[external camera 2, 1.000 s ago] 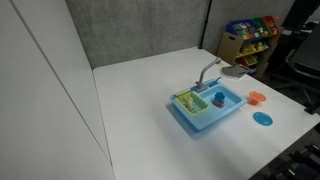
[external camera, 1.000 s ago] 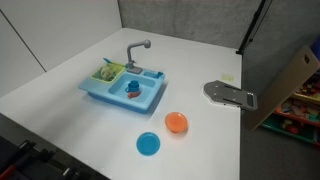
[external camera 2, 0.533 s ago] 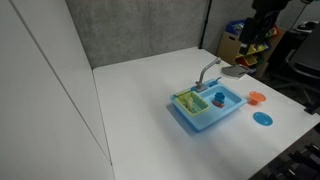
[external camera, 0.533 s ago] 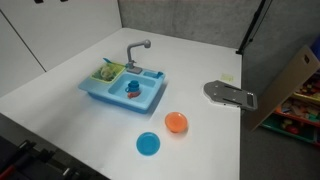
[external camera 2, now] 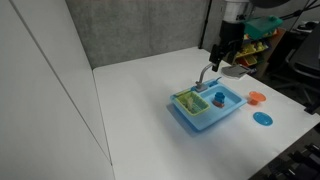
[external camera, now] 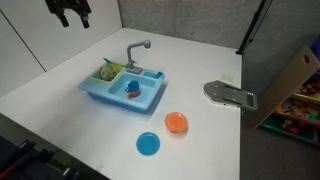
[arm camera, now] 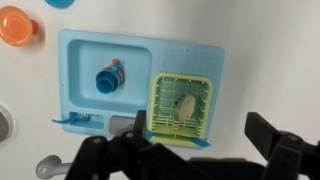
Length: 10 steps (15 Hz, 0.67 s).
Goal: Remove the white bottle from the dishes drying rack and put it on the sink worktop in front of the dishes drying rack
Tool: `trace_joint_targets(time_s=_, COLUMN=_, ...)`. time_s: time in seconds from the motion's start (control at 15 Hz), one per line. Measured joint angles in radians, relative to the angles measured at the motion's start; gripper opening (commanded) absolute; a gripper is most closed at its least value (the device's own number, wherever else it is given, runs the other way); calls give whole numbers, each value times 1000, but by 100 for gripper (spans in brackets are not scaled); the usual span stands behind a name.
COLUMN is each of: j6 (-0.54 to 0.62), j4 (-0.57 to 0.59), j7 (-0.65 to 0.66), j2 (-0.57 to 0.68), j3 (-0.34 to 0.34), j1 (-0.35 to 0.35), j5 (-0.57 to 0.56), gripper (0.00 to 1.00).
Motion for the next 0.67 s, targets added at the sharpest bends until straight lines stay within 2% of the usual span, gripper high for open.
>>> trace_joint_targets(time_s=0.67, j6=112, j4=121, j7=51, j2=264, j3=-43, j1=26, j5=70, gripper=100)
